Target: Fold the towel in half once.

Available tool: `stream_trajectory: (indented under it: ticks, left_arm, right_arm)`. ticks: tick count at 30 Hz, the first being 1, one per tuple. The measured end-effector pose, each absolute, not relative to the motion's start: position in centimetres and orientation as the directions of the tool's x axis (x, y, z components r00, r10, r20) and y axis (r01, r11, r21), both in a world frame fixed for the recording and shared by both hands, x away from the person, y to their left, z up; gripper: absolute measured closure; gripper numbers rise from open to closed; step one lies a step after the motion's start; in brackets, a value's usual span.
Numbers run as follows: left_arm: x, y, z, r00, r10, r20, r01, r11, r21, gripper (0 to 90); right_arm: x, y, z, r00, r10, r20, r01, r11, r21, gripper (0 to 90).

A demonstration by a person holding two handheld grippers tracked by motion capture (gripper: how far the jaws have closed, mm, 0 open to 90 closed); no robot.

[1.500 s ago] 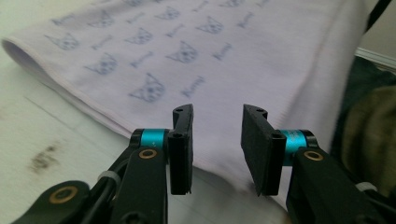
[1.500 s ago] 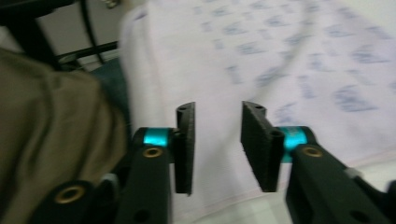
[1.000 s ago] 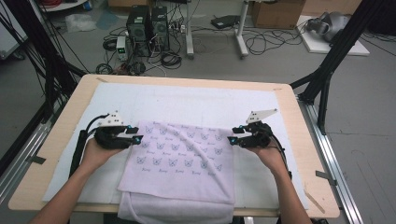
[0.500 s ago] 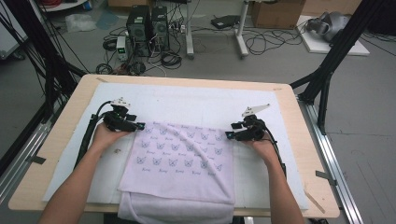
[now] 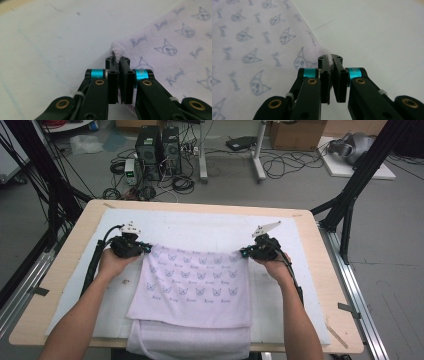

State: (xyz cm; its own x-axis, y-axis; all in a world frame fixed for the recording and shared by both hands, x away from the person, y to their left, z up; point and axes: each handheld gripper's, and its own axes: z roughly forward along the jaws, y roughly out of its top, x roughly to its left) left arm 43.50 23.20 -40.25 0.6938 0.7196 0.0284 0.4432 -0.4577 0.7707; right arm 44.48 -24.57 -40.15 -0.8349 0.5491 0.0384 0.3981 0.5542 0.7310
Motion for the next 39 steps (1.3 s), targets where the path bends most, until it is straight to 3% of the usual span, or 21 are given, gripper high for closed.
stream_trajectory:
  ticks: [9,10,11,12,13,23,25,39]
  left_arm:
    - [46.0,24.2,-30.1,0.630,0.765,0.133,0.307,-0.402,0.863,86.2]
    - [46.3,24.2,-29.9,0.624,0.769,0.140,0.303,-0.403,0.864,82.7]
    - [46.6,24.2,-30.0,0.613,0.779,0.131,0.319,-0.395,0.861,72.5]
    - [46.7,24.4,-30.3,0.616,0.780,0.112,0.341,-0.392,0.855,65.0]
    - [46.8,24.6,-30.8,0.622,0.777,0.101,0.354,-0.394,0.848,63.4]
    - [43.8,26.2,-35.8,0.671,0.741,0.037,0.394,-0.399,0.828,56.6]
    - [43.0,25.9,-36.5,0.693,0.720,0.027,0.383,-0.399,0.833,55.4]
    - [37.1,25.5,-40.7,0.807,0.590,-0.012,0.334,-0.439,0.834,56.4]
  right_arm:
    - [47.8,-24.3,-30.9,-0.800,0.594,-0.082,0.307,0.523,0.795,86.2]
    - [48.1,-24.3,-30.2,-0.793,0.603,-0.090,0.297,0.512,0.806,85.2]
    - [48.4,-24.4,-29.9,-0.786,0.613,-0.078,0.308,0.498,0.811,78.9]
    - [48.8,-24.4,-30.0,-0.781,0.621,-0.064,0.319,0.486,0.814,67.6]
    - [49.0,-24.4,-30.4,-0.771,0.635,-0.053,0.337,0.478,0.811,60.8]
    - [46.3,-24.4,-35.6,-0.804,0.594,0.018,0.395,0.511,0.764,47.0]
    - [45.7,-24.3,-35.9,-0.812,0.581,0.060,0.420,0.510,0.750,46.9]
    - [38.5,-24.2,-38.9,-0.872,0.487,0.054,0.331,0.505,0.797,51.1]
